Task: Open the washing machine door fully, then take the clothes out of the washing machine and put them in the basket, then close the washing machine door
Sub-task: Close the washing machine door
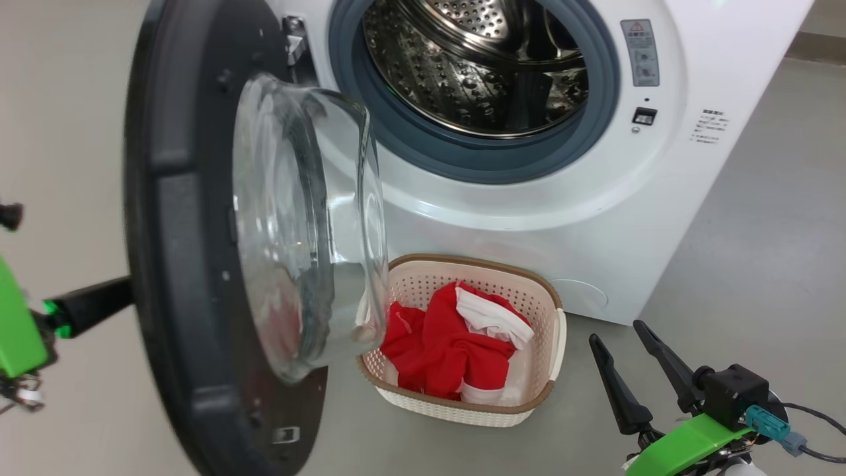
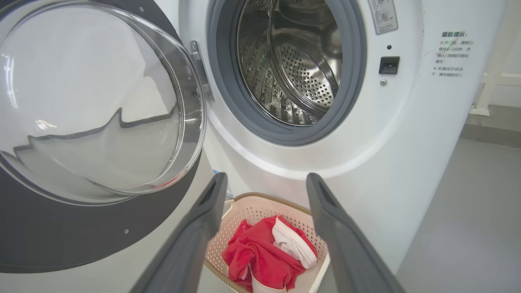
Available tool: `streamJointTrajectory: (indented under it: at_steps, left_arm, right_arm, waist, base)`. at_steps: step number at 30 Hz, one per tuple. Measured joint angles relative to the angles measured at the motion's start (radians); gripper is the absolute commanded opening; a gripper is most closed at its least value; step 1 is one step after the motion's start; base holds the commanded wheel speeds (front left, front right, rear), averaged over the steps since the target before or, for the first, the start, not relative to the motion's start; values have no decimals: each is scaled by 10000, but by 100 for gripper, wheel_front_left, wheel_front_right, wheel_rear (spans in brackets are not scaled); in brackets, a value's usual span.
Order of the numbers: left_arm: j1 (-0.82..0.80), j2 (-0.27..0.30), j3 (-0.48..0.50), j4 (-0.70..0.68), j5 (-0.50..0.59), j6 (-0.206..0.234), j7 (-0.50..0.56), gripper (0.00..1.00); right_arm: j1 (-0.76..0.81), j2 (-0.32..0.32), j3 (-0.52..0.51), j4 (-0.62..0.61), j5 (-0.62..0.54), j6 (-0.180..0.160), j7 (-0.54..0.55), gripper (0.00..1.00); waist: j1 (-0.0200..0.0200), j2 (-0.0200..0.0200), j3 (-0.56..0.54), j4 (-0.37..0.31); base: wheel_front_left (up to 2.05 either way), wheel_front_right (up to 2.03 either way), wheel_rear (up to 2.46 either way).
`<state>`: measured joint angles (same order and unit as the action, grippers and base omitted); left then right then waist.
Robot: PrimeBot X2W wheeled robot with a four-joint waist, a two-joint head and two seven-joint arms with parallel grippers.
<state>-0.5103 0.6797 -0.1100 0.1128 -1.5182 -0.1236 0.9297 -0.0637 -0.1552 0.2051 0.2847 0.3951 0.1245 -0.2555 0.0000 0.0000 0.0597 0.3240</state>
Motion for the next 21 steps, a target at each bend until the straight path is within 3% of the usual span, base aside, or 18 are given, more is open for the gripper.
streamJointTrajectory:
  at_steps: [12, 21]
  left_arm:
    - [-76, -1093, -859, -508, 512, 0, -1300, 0]
    - [-593, -2217, -1703, -311, 700, 0, -2334, 0]
  right_arm:
    - [2, 35, -40, -12, 0, -2, 0, 100]
    - [10, 163, -52, -17, 0, 0, 0, 100]
  waist:
    - [0, 0, -80, -622]
    - [0, 0, -114, -1072]
  base:
    - [0, 0, 0]
    - [0, 0, 0]
